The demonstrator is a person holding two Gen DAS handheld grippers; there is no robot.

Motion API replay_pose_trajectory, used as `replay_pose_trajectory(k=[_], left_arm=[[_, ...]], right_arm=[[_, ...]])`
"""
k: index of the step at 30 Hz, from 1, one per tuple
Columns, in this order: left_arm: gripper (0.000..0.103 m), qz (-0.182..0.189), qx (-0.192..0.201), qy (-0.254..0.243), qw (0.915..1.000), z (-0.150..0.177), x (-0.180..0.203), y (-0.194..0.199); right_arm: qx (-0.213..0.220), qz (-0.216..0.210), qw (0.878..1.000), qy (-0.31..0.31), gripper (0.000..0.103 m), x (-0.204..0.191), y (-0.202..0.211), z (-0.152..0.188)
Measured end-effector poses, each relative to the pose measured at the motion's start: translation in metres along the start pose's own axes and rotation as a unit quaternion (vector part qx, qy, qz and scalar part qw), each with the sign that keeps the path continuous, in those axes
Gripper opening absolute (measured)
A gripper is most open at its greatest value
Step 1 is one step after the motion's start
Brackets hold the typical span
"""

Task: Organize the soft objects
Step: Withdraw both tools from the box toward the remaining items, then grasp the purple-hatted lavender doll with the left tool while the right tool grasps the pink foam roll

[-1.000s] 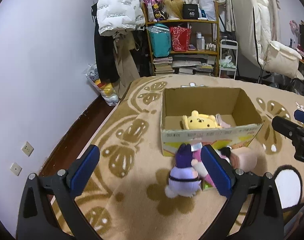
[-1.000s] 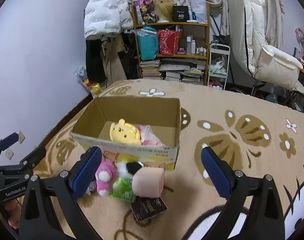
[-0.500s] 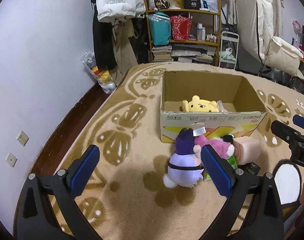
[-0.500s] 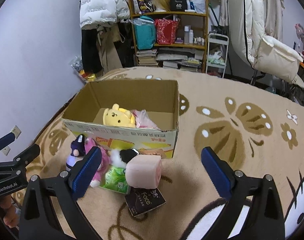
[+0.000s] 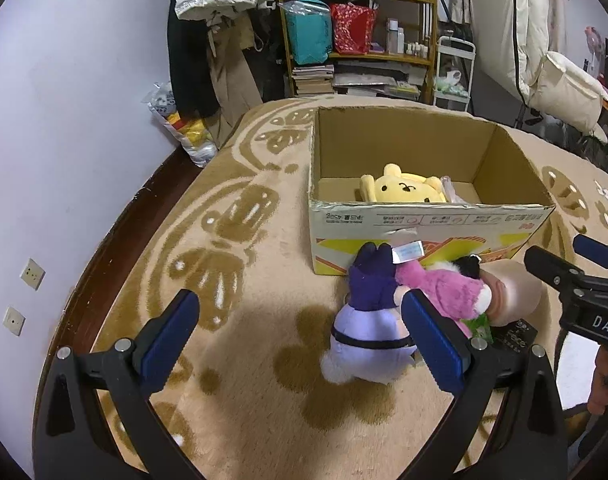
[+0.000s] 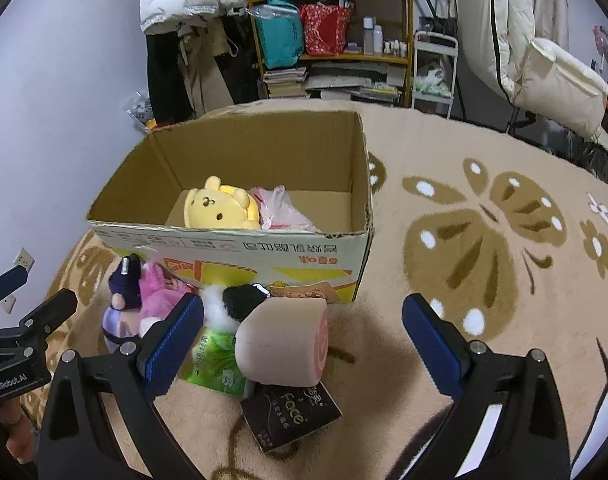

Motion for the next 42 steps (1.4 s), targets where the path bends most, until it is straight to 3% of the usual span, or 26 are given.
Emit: replay_pose_trajectory(k=[18, 25, 42], left_arm=[[0.100, 0.034, -0.047, -0.030, 0.9979, 0.018, 0.029, -0.044], [0.100, 0.043, -0.072, -0.025, 0.9962, 0.031, 0.035, -0.058], [0.100, 0.043, -0.094, 0.003, 0.9947, 0.038, 0.027, -0.072]], right_arm=[[-0.063, 0.007, 0.998, -0.014, 0.103, 0.008, -0.038, 0.031], [-0.085, -0.001, 0.996, -0.011, 0.103, 0.004, -0.050, 0.042], [-0.116, -0.017, 0.993, -0.014, 0.103, 0.000, -0.068, 0.058]])
Point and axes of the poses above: each gripper's, at about its wrist camera, not at the fingertips, and y roughly against the way its jaws point, x to its right, z to its underside, the point moved 9 cm from there along -y, roughly the way its jaws point, and after that the axes turned 13 degrees about x, right-handed, at the moved point
